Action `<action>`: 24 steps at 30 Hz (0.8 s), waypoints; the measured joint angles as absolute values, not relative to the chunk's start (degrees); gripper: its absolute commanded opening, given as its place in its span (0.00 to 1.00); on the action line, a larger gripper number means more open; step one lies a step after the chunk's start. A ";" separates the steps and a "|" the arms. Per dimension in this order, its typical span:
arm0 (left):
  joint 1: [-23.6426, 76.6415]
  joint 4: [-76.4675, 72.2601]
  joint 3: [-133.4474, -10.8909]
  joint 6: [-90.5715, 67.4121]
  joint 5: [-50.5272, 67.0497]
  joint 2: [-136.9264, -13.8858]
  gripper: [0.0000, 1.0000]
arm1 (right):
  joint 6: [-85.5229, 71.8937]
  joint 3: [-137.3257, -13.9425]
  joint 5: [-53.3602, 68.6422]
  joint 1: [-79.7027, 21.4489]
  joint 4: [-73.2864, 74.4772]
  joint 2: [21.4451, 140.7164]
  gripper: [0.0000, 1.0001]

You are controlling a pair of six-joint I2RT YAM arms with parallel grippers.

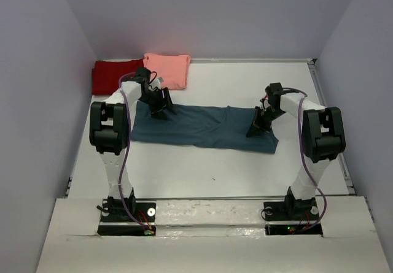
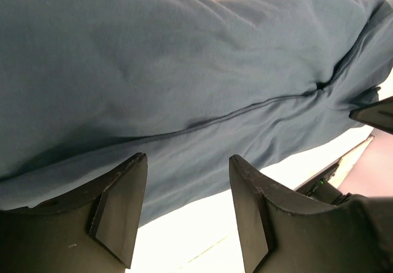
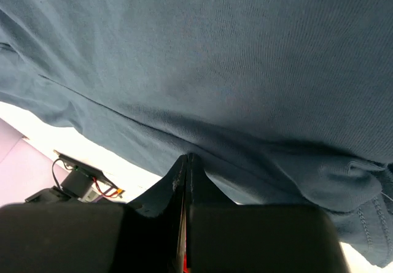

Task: Fold and stack the t-shirts
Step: Rotate the tshirt 90 degrees

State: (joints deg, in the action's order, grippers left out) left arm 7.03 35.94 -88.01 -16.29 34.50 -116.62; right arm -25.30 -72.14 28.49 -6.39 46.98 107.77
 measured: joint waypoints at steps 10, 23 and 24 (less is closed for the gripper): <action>6.98 36.73 -86.28 -15.57 35.68 -115.04 0.65 | -25.30 -71.64 27.40 -6.39 46.78 109.34 0.00; 6.98 41.63 -85.08 -14.13 27.66 -118.43 0.62 | -25.32 -71.96 26.79 -6.42 47.16 111.26 0.00; 6.96 42.04 -85.27 -14.31 27.97 -119.11 0.62 | -25.34 -72.25 26.74 -6.42 47.40 111.44 0.00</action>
State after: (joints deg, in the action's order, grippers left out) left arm 6.96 42.04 -85.27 -14.31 27.97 -119.11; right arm -25.34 -72.25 26.74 -6.42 47.40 111.44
